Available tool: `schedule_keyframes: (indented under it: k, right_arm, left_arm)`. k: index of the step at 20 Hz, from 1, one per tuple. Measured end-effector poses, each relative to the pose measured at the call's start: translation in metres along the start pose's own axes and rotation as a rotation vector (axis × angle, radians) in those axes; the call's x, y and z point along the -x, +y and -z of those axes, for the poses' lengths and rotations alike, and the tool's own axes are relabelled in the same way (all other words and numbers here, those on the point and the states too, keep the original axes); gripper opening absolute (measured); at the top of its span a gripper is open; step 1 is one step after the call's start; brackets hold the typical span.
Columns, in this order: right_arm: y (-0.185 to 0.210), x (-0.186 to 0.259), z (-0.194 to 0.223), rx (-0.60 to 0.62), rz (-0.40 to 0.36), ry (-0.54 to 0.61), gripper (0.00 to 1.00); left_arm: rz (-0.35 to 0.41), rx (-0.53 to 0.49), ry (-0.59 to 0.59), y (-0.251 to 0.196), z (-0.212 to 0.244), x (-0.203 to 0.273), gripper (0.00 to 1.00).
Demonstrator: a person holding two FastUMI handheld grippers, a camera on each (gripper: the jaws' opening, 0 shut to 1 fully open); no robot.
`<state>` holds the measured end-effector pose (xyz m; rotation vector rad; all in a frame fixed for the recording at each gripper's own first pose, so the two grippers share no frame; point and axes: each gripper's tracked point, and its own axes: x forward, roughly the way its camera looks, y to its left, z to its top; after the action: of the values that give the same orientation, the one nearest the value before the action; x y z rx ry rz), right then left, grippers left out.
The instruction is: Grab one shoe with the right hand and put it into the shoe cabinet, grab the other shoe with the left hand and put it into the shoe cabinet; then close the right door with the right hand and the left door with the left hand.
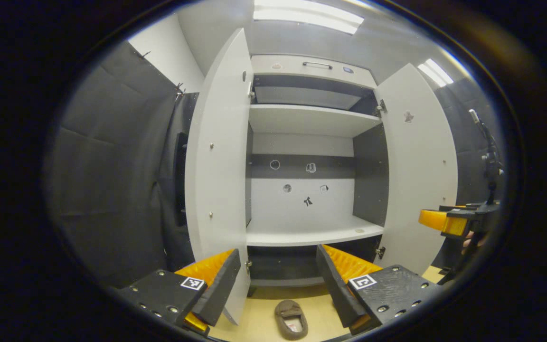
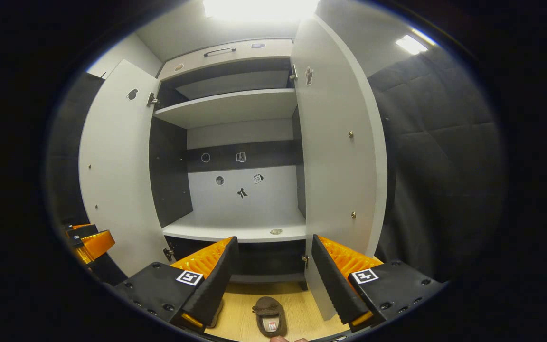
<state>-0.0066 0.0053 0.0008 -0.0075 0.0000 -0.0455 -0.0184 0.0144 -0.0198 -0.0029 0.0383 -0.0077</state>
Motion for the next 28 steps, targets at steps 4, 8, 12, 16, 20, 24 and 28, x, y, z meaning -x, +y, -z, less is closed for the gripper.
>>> schedule_keyframes:
  k: [4,8,12,16,20,24,28]
  right_arm:
    - [0.010,-0.003,0.004,0.009,-0.046,0.038,0.98]
    - [0.016,-0.010,0.011,0.038,-0.067,0.084,0.98]
    - [0.025,-0.023,0.026,0.040,-0.113,0.164,0.98]
    - [0.038,-0.029,0.050,0.044,-0.158,0.241,0.98]
    - [0.047,-0.033,0.094,0.042,-0.187,0.356,0.98]
    - [0.057,-0.032,0.149,-0.001,-0.217,0.513,0.98]
    - [0.062,-0.030,0.208,0.001,-0.245,0.655,0.98]
  left_arm:
    - [0.009,0.016,0.015,0.000,0.009,-0.002,0.94]
    - [0.012,0.018,0.021,-0.003,0.014,-0.003,0.94]
    - [0.021,0.014,0.037,-0.010,0.022,-0.003,0.94]
    - [0.028,-0.005,0.050,-0.014,0.029,-0.002,0.94]
    - [0.032,-0.003,0.067,-0.018,0.036,0.000,0.94]
    - [0.019,-0.014,0.089,-0.016,0.044,0.004,0.99]
    - [-0.007,-0.011,0.127,-0.013,0.060,0.012,0.88]
